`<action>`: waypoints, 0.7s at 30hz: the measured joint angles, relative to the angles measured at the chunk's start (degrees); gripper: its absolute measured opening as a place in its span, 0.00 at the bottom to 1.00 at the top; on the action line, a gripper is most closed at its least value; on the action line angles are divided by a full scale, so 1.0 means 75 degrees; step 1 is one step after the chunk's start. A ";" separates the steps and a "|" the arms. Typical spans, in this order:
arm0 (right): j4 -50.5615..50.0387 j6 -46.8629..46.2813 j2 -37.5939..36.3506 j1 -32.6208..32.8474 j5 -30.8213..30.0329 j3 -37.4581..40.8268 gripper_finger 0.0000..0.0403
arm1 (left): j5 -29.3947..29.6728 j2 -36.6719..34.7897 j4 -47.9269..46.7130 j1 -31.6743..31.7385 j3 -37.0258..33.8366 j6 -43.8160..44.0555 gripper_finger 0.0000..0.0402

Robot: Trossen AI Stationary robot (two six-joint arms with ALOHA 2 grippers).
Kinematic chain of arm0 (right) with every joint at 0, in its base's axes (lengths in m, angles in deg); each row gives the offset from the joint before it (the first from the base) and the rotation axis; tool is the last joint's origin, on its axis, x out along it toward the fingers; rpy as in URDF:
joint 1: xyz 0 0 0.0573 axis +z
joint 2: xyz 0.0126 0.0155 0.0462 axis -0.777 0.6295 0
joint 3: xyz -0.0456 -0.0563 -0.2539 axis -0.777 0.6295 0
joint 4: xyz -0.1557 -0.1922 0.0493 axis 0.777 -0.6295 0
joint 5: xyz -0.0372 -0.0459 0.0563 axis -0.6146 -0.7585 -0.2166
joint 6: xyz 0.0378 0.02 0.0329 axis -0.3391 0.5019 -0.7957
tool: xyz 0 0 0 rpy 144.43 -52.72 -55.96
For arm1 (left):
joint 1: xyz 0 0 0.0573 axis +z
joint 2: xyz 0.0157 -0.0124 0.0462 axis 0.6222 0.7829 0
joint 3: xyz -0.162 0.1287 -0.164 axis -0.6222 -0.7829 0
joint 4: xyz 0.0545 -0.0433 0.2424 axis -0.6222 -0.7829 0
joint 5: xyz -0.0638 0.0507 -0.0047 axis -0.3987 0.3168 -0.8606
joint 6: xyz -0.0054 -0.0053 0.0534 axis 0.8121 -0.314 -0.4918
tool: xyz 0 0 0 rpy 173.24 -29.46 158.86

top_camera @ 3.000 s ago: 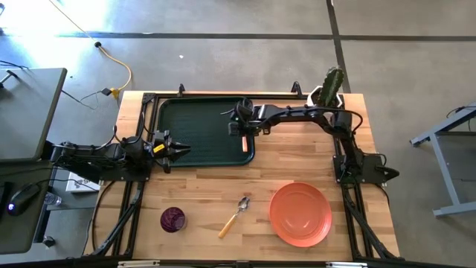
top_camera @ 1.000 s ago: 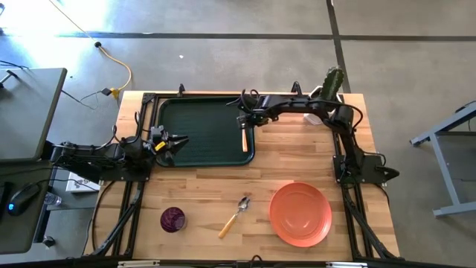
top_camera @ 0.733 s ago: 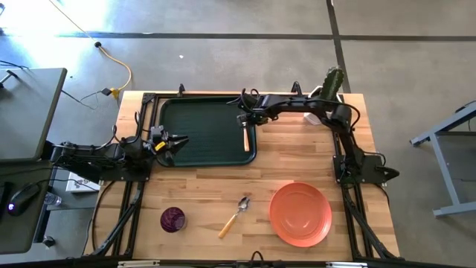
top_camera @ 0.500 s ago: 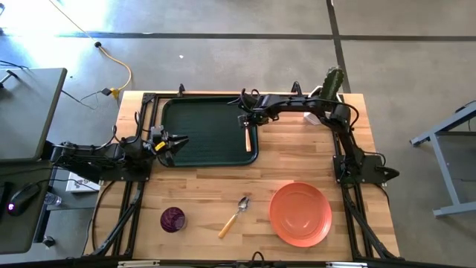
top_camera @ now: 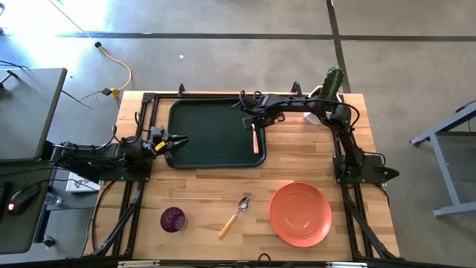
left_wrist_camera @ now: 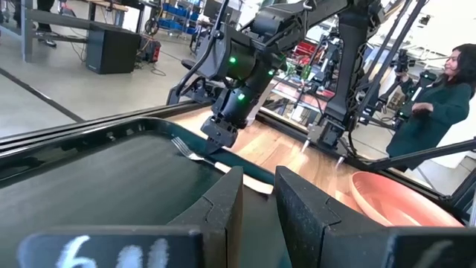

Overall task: Pick and place plate/cup/fork/spoon on tray
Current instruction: Adjust the black tray

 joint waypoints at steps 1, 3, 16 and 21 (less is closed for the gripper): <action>-0.0092 0.0000 0.0000 0.0000 -0.0009 0.0000 0.26 | 0.0000 -0.0001 0.0000 0.0000 0.0000 0.0003 0.18; -0.0309 -0.0006 -0.0003 0.0000 -0.0087 -0.0003 0.26 | -0.0001 0.0000 0.0003 0.0000 0.0000 0.0003 0.18; -0.1577 -0.0439 0.0003 0.0000 -0.0577 0.0004 0.26 | -0.0017 0.0002 0.0003 0.0000 0.0000 0.0061 0.18; -0.1692 -0.0471 0.0006 -0.0040 -0.0629 0.0009 0.26 | -0.0021 0.0001 0.0000 0.0000 0.0000 0.0003 0.18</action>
